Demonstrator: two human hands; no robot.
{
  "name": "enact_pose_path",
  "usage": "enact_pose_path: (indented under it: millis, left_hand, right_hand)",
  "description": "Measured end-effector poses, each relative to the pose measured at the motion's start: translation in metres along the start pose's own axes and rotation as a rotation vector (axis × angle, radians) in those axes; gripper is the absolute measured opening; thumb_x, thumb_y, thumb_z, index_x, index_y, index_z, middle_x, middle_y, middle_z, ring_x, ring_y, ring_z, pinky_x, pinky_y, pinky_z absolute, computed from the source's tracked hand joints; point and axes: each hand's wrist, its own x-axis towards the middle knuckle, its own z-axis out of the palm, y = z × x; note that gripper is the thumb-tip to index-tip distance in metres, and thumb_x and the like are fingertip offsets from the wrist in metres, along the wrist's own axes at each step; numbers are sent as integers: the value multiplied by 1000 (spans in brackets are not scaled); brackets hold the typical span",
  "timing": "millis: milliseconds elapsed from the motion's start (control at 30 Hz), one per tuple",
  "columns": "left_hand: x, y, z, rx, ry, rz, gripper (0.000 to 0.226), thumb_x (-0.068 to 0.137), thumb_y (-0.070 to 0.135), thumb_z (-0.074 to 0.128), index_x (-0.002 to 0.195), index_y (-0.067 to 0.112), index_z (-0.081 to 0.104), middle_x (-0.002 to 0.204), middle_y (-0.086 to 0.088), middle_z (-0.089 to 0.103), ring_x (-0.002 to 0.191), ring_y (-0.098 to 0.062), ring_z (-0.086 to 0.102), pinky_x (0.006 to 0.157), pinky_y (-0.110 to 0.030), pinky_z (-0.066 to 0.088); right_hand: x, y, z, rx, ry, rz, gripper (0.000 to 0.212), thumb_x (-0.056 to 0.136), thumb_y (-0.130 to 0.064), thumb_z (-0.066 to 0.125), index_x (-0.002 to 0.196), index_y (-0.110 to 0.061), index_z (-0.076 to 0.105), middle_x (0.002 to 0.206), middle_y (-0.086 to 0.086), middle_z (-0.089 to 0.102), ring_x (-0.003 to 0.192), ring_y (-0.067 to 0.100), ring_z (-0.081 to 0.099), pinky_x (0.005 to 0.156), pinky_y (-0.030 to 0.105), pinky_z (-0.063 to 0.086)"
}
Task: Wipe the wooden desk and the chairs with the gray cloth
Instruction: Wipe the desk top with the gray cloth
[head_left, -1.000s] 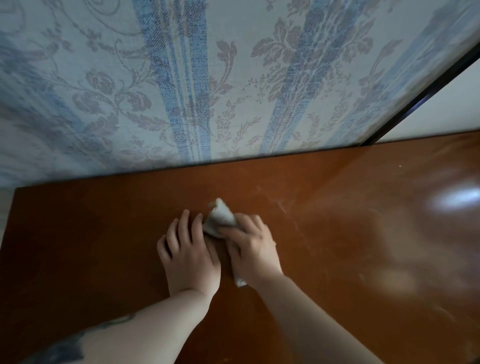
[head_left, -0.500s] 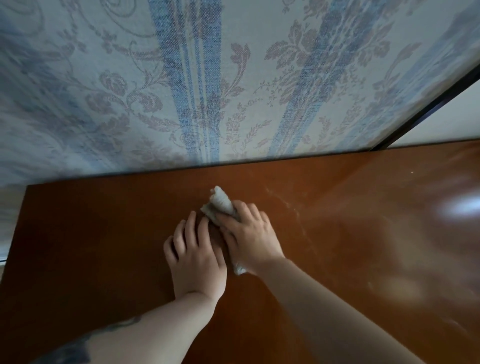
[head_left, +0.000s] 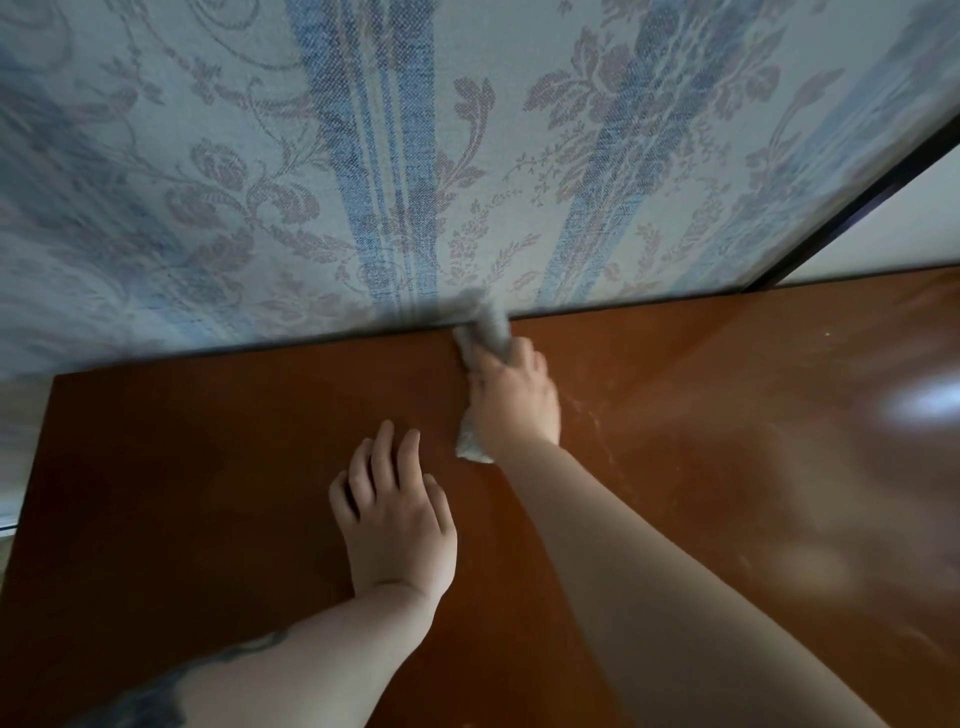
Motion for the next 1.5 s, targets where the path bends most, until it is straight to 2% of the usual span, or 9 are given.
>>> enact_pose_path:
  millis: [167,433,733,833,933,1000,1267,1367,1500]
  left_hand:
    - [-1,0,-1,-15,-18,5,41,94,24,40,133,18,49,145,-6,43,133,-28,36,106,-51,27]
    - [-1,1,-2,-68,-25,36,41,92,20,47,133,17,51,146,-4,45,136,-25,36,108,-52,26]
    - [-3,2,-8,-113,-19,101,41,91,13,51,131,17,53,145,-3,46,135,-25,36,109,-53,28]
    - [-10,5,-8,-122,-25,230,41,87,10,56,128,15,58,141,-2,50,133,-26,41,108,-50,33]
    - [-29,30,-6,-223,-26,62,37,84,8,65,121,14,62,136,-5,55,130,-27,44,108,-49,35]
    - [-40,45,-3,-281,-9,14,33,87,11,63,119,14,63,136,-5,55,131,-27,43,109,-50,33]
    - [-47,57,-3,-274,-81,61,38,93,17,49,131,19,54,149,0,41,143,-20,24,119,-46,10]
    - [-47,58,0,-221,-69,134,37,93,18,46,129,17,56,146,-2,45,140,-23,30,117,-49,16]
    - [-47,57,3,-132,-82,276,39,90,21,56,129,17,57,143,-4,49,137,-26,35,114,-51,21]
  right_hand:
    - [-34,39,-10,14,79,576,49,101,-32,41,149,-26,32,130,8,36,117,24,38,96,35,37]
    - [-18,-21,-6,118,-1,12,47,98,-30,48,144,-23,39,130,7,37,118,26,36,97,36,37]
    - [-96,69,-14,65,153,691,46,102,-31,39,147,-24,35,130,6,37,118,24,37,98,34,34]
    - [-84,40,-17,208,234,464,45,98,-29,48,143,-25,43,129,7,40,117,25,38,96,35,35]
    - [-75,8,-12,221,134,48,43,93,-26,56,136,-25,52,133,5,40,117,25,38,95,36,34]
    - [-80,18,-4,147,43,-1,39,94,-25,54,133,-28,54,136,3,40,119,25,36,97,37,34]
    - [-146,107,-5,254,474,874,36,98,-21,50,132,-26,58,125,7,47,112,27,42,94,41,38]
    - [-125,63,-3,302,542,598,41,88,-9,59,126,-25,64,119,9,52,101,31,47,83,43,46]
    - [-114,47,4,186,260,315,41,94,-17,51,134,-27,54,130,5,46,109,29,44,89,39,39]
